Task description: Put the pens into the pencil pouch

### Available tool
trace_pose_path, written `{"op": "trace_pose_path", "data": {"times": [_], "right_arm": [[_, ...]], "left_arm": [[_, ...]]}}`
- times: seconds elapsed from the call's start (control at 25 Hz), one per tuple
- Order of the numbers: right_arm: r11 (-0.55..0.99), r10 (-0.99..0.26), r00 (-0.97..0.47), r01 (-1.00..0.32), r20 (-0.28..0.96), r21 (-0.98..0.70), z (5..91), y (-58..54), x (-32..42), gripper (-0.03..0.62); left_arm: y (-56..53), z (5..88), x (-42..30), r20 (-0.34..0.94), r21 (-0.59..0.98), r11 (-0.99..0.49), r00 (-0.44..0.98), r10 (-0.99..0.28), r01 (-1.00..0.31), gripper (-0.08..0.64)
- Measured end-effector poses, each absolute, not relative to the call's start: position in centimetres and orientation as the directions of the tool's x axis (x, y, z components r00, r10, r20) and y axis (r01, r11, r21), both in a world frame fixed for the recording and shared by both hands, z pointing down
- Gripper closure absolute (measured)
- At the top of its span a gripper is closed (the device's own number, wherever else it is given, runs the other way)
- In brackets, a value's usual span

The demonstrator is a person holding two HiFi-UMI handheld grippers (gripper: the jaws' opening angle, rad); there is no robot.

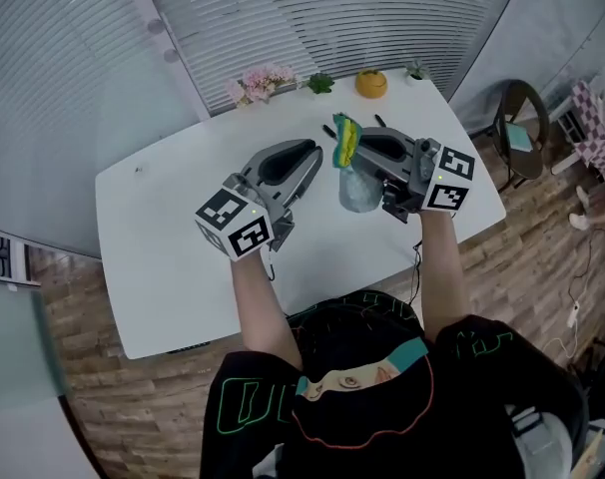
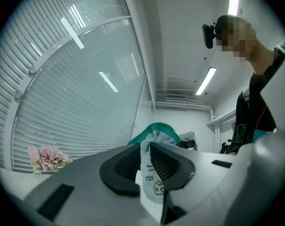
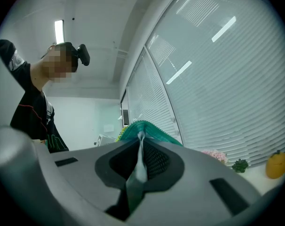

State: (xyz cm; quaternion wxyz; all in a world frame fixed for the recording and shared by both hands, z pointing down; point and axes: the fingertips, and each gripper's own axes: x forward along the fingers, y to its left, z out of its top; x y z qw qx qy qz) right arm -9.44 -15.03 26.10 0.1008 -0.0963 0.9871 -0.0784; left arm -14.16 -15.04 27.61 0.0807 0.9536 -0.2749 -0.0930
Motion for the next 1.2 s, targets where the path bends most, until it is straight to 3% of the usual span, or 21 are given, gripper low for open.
{"op": "trace_pose_path", "data": {"times": [0.12, 0.36, 0.8, 1.2], "right_arm": [[0.980, -0.154, -0.971, -0.127, -0.183, -0.151, 26.4, -14.3, -10.0, 0.566], [0.992, -0.014, -0.980, 0.011, -0.198, -0.129, 26.5, -12.2, -11.4, 0.566], [0.945, 0.203, -0.944, 0.258, -0.258, -0.202, 26.5, -11.0, -12.0, 0.566], [0.936, 0.245, -0.947, 0.287, -0.208, -0.205, 27.7, -10.1, -12.8, 0.566]], "left_arm": [[-14.4, 27.5, -14.2, -0.168, 0.206, -0.875, 0.865, -0.472, -0.438, 0.458], [-12.8, 27.0, -13.9, -0.233, 0.201, -0.933, 0.910, -0.342, -0.299, 0.432], [-11.5, 26.5, -13.7, -0.313, 0.128, -0.986, 0.939, -0.142, -0.106, 0.426], [-10.1, 27.7, -14.1, -0.275, 0.028, -0.998, 0.960, -0.057, -0.052, 0.519]]}}
